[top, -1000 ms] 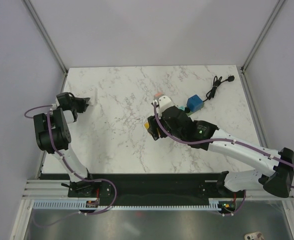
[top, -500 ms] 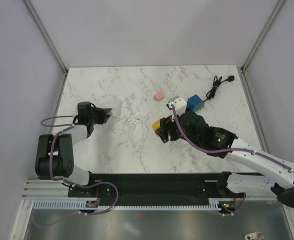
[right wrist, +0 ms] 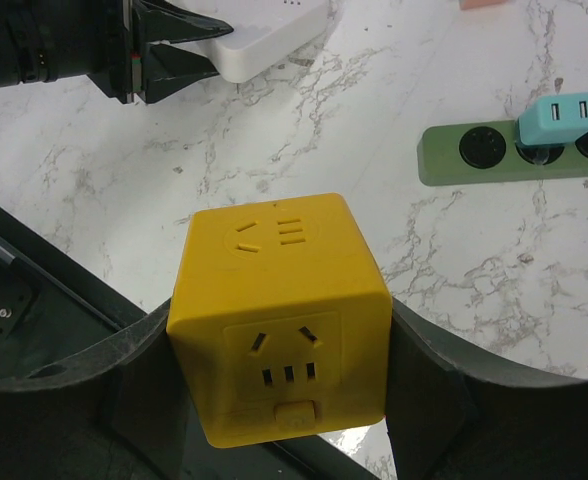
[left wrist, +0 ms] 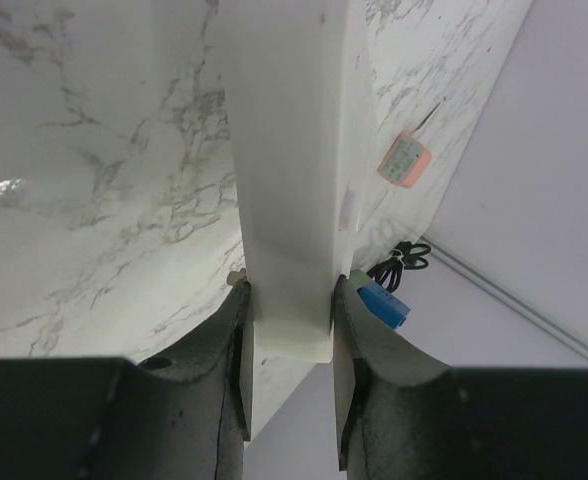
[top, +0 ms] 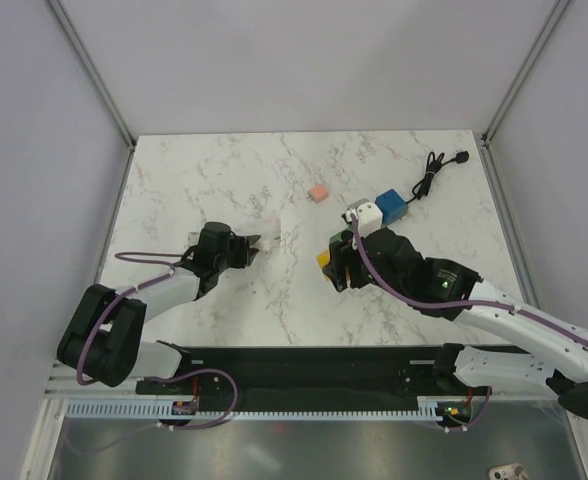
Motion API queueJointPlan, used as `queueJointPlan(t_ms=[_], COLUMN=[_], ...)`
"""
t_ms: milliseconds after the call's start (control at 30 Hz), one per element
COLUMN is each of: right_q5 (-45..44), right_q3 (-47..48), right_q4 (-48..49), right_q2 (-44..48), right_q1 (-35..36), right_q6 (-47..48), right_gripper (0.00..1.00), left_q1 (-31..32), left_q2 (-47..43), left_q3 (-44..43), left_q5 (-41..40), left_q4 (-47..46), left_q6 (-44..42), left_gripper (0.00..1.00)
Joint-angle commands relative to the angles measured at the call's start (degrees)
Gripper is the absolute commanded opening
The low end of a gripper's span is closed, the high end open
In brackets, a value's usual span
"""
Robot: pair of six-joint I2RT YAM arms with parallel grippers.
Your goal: Insert the plug
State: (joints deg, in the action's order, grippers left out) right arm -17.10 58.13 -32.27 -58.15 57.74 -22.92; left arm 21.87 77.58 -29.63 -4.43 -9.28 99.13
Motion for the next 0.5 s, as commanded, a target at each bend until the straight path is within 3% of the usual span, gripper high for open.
queueJointPlan(t_ms=[0,200,300,467], right_q5=[-2.0,-2.2,-2.5,-3.1], right_q3=[2.7,4.5,5.0,6.4], right_q4=[-0.7,-3.5,-3.8,-4.1], right_q2=[-0.6,-3.5,-4.1,-4.7], right_q1=[-0.3,-0.3,-0.3,-0.4], right_q6=[-2.0,-3.4,-3.5,-3.5], right_gripper=[0.00,0.00,0.00,0.00], left_q1=[2.9,5.9,7.1,8.2], left_q2=[-0.2,0.2,0.4,1.0], left_q3=[-1.0,-1.2,-1.0,-2.3], left_q5=[-4.0,-4.9,-4.5,-4.0], left_q4=[6.8,8.9,8.9,14.0], left_q6=[5.9,6.9,7.6,7.7], left_gripper=[0.02,0.16,0.27,0.35])
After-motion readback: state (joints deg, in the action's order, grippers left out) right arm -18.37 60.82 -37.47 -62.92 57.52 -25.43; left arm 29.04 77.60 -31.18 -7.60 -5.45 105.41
